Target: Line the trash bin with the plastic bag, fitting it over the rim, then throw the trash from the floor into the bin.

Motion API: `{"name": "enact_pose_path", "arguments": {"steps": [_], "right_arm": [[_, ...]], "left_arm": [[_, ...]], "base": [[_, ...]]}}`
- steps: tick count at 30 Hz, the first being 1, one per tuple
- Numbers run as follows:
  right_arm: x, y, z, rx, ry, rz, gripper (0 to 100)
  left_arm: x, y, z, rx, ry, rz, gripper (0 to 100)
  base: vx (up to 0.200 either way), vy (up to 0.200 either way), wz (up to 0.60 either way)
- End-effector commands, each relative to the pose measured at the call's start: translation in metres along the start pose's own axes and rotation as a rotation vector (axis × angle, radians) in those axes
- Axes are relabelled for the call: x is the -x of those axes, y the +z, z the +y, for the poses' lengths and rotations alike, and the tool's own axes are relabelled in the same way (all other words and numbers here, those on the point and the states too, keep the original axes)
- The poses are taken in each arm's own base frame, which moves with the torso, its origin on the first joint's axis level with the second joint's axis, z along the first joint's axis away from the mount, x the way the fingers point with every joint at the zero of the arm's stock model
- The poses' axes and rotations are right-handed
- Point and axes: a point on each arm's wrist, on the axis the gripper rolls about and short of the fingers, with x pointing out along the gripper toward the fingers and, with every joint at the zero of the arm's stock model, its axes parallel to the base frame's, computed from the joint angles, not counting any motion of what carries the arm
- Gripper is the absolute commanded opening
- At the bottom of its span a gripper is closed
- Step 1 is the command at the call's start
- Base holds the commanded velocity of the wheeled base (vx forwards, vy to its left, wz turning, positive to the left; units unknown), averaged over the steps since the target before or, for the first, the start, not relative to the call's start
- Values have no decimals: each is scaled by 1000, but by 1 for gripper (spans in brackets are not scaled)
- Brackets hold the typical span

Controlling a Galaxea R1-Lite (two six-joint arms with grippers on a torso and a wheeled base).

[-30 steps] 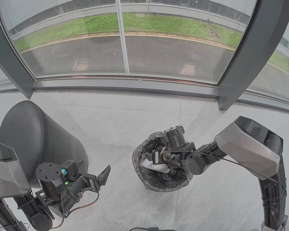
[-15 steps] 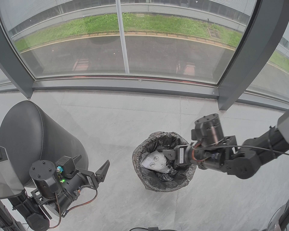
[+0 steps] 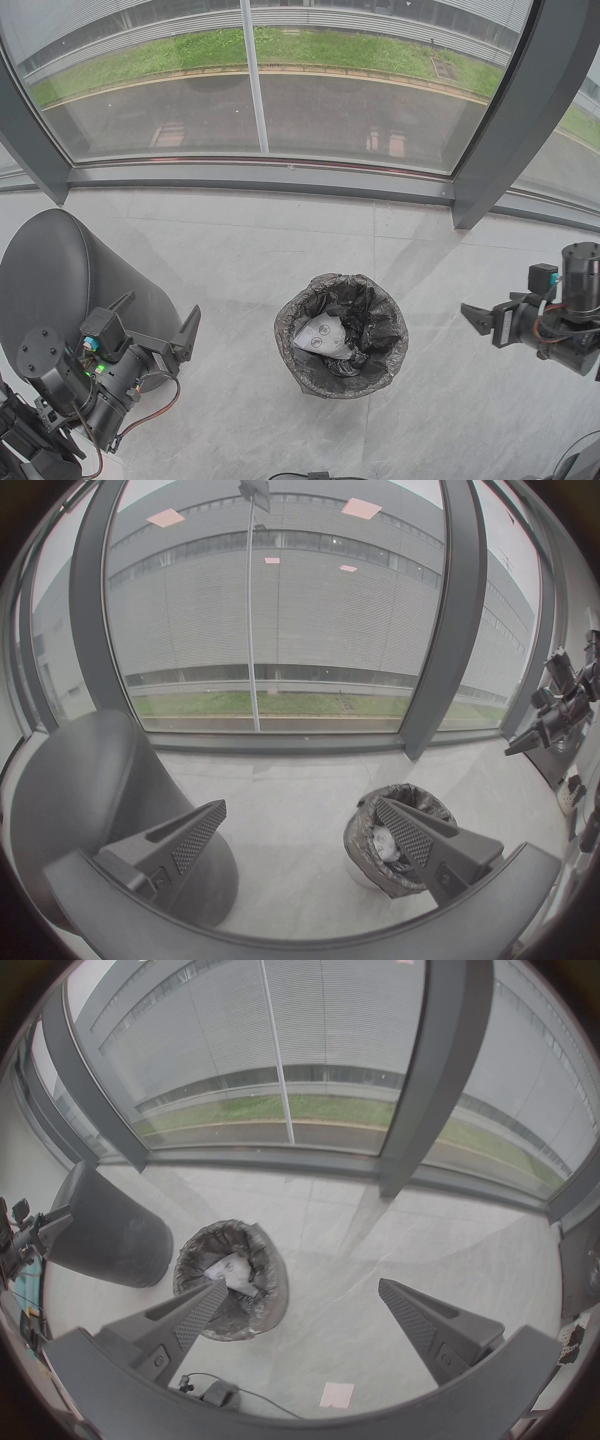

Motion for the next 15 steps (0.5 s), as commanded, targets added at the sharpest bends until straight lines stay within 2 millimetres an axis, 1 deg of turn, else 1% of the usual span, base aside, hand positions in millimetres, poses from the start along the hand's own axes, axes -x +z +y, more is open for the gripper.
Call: {"name": "enact_pose_path", "arguments": {"steps": [1, 2, 3, 4, 5, 7, 9, 10, 11, 12, 13, 14, 15], "right_arm": [[83, -2, -53, -24, -168, -263, 100], [94, -2, -59, -16, -205, -302, 100], [99, -2, -61, -11, -219, -318, 100], [118, -6, -69, 9, -281, -370, 100], [130, -10, -72, 20, -317, -396, 100], [148, -23, -75, 35, -376, -413, 100], [160, -38, -77, 39, -413, -417, 100], [170, -53, -76, 37, -425, -425, 100], [173, -58, -76, 35, -430, -429, 100], [180, -72, -75, 34, -433, -432, 100], [185, -82, -75, 33, -435, -440, 100], [190, -90, -74, 32, -432, -452, 100], [190, -90, -74, 32, -432, -452, 100]], "left_arm": [[37, 40, 14, 53, 56, -194, 100], [42, 41, 16, 50, 58, -201, 100], [44, 41, 17, 49, 59, -201, 100], [52, 41, 21, 48, 60, -201, 100], [57, 40, 24, 41, 64, -191, 100], [63, 38, 29, 29, 78, -166, 100], [67, 37, 35, 24, 105, -144, 100], [72, 36, 41, 17, 129, -128, 100], [74, 36, 42, 17, 134, -128, 100], [80, 38, 45, 17, 137, -129, 100], [85, 39, 47, 17, 137, -127, 100], [89, 39, 49, 16, 138, -126, 100], [89, 39, 49, 16, 138, -126, 100]], "base": [[0, 0, 0], [0, 0, 0], [0, 0, 0], [0, 0, 0], [0, 0, 0], [0, 0, 0], [0, 0, 0], [0, 0, 0], [0, 0, 0], [0, 0, 0], [0, 0, 0], [0, 0, 0], [0, 0, 0]]}}
